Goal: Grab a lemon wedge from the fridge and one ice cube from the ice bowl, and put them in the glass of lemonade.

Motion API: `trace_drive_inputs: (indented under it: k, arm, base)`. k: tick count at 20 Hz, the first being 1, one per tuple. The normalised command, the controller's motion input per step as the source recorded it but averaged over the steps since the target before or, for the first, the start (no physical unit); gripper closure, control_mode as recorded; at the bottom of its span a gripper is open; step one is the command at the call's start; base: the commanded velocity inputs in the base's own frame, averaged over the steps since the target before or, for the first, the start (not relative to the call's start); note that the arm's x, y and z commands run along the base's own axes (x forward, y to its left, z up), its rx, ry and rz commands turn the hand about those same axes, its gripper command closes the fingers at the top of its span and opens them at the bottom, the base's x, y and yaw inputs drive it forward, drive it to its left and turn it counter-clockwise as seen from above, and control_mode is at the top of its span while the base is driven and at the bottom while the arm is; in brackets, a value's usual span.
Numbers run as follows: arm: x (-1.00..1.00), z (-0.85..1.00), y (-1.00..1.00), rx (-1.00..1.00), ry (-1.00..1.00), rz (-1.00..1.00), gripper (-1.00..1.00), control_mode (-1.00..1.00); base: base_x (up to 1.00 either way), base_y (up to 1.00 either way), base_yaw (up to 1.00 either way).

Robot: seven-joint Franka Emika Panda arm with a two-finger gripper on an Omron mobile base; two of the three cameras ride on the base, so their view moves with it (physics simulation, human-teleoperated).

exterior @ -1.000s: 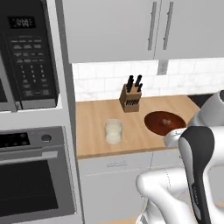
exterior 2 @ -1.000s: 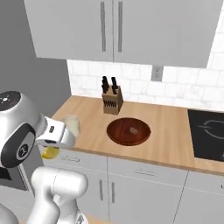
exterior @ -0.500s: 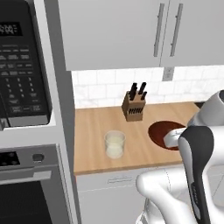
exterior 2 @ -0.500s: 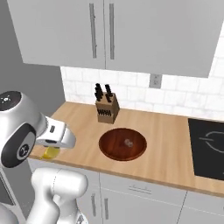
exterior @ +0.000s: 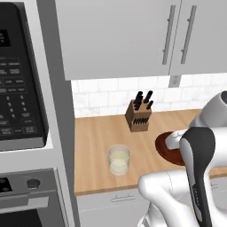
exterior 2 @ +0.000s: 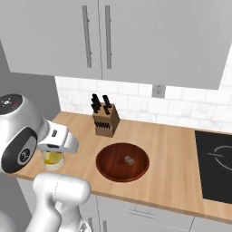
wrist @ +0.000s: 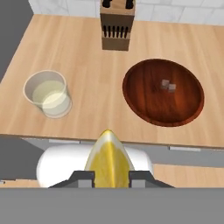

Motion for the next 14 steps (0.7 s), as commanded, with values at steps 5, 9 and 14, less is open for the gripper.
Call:
trace_drive_inputs:
  k: [5, 9, 14]
  arm:
    - [0.0, 0.0, 0.0, 0.0, 0.0, 0.0, 1.0, 1.0]
    - [0.04, -0.01, 0.04, 0.0, -0.03, 0.0, 1.0, -1.0]
    - [0.53, -0.11, 0.58, 0.0, -0.08, 0.15, 1.0, -1.0]
  base:
    - [0.0, 0.0, 0.0]
    - [0.01, 0.0, 0.0]
    - [0.0, 0.0, 0.0]
